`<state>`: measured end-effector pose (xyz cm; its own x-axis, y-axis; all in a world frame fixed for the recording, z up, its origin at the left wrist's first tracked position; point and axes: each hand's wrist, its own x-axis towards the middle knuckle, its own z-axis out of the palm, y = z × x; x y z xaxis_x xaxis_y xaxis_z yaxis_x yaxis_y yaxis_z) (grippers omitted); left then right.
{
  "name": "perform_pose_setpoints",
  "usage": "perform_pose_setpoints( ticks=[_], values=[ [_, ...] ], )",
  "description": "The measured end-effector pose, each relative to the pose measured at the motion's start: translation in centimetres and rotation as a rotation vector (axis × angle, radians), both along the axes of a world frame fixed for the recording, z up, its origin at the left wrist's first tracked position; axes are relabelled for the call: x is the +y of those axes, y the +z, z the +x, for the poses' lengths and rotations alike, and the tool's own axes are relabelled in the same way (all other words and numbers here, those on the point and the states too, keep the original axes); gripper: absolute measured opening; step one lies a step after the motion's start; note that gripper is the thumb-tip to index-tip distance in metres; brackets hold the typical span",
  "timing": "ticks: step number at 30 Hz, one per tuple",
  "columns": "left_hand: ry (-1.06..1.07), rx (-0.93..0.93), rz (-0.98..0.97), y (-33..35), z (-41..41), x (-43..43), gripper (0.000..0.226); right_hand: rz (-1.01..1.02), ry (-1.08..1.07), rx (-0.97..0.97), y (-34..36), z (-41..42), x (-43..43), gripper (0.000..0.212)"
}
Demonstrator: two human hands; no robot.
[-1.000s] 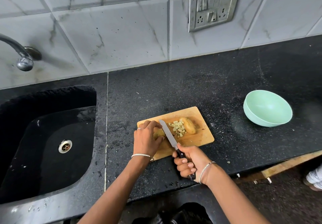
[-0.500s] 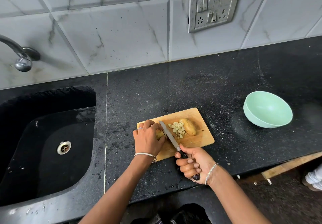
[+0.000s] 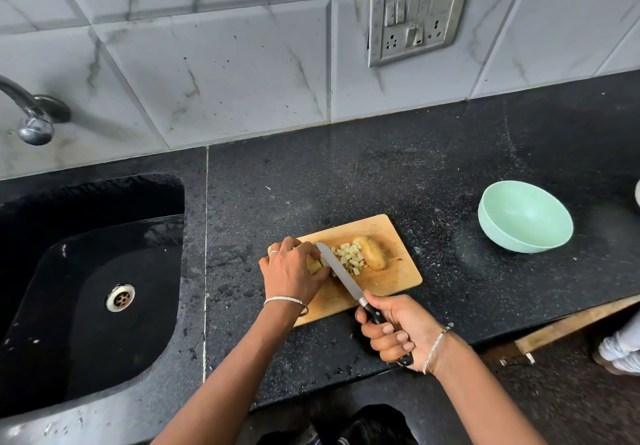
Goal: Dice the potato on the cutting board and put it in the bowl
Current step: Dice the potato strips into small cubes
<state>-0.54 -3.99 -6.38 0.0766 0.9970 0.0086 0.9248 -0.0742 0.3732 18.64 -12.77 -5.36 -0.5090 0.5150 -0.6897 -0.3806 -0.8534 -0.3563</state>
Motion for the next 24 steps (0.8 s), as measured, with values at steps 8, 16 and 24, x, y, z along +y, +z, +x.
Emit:
perform_pose_setpoints(
  ticks=[8, 16, 24],
  values=[
    [-0.017, 0.011, -0.051, 0.6, 0.0, 0.0, 0.04, 0.316, -0.03, -0.716, 0.6, -1.8, -0.6, 0.05],
    [-0.078, 0.113, -0.058, 1.4, 0.4, 0.3, 0.041, 0.725, 0.265, -1.497, -0.3, -5.0, -2.3, 0.046],
    [-0.057, 0.079, -0.007, 0.9, 0.3, 0.0, 0.039, 0.775, 0.306, -1.606, 0.0, -5.9, -2.9, 0.037]
  ],
)
